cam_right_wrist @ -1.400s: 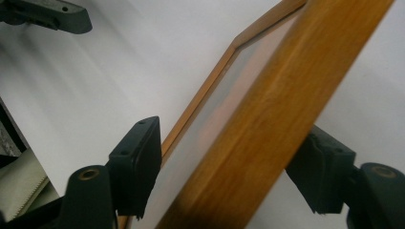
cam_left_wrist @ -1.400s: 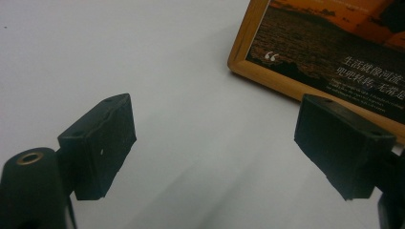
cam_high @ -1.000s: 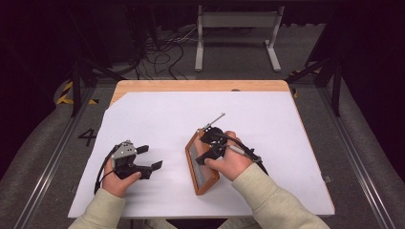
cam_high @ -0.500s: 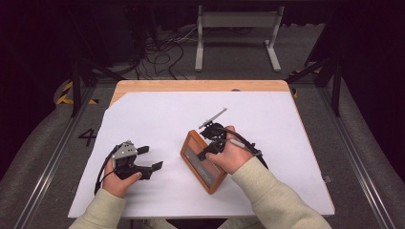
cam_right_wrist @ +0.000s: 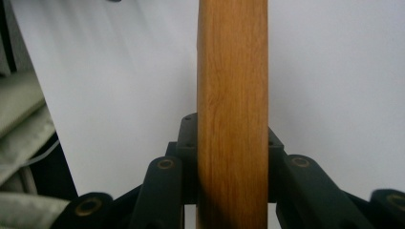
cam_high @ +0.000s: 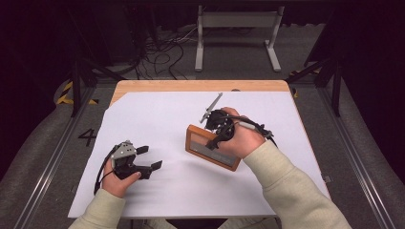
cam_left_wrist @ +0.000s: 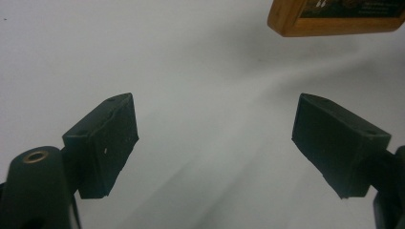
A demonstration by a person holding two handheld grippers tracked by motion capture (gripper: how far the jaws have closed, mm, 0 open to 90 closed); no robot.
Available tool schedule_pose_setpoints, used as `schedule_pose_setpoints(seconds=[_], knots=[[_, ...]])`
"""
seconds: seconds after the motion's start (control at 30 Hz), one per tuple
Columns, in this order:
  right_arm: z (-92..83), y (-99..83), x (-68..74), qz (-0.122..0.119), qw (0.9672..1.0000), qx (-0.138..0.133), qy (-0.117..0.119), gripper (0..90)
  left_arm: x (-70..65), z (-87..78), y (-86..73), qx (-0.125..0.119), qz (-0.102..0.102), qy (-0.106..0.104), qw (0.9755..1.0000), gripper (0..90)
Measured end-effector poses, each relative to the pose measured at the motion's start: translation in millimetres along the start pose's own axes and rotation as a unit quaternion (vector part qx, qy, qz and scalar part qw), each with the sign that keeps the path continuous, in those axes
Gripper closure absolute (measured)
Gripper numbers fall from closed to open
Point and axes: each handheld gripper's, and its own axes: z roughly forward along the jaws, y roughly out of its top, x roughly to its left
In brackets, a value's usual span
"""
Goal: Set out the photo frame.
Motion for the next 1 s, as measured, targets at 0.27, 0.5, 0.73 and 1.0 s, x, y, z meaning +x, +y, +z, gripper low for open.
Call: schedule_pose_setpoints(seconds=[0.27, 0.5, 0.73, 1.0], knots=[[-4.8, 6.6, -6.7, -0.113, 0.9929, 0.026, 0.026, 71.9, 0.5, 0.2, 0.2, 0.0, 0.001, -0.002, 1.0, 16.2], [4.6, 7.3, -9.7, -0.162, 0.9839, 0.056, 0.049, 72.0, 0.3, 0.8, 0.2, -0.001, 0.001, -0.002, 1.0, 16.2], [21.4, 5.5, -16.7, -0.171, 0.9798, 0.088, 0.056, 71.9, 0.4, 0.4, 0.3, 0.0, 0.001, -0.003, 1.0, 16.2], [38.8, -1.5, -28.5, -0.171, 0.9782, 0.081, 0.085, 71.8, 0.0, 1.8, 0.2, 0.001, 0.003, -0.005, 1.0, 16.3]])
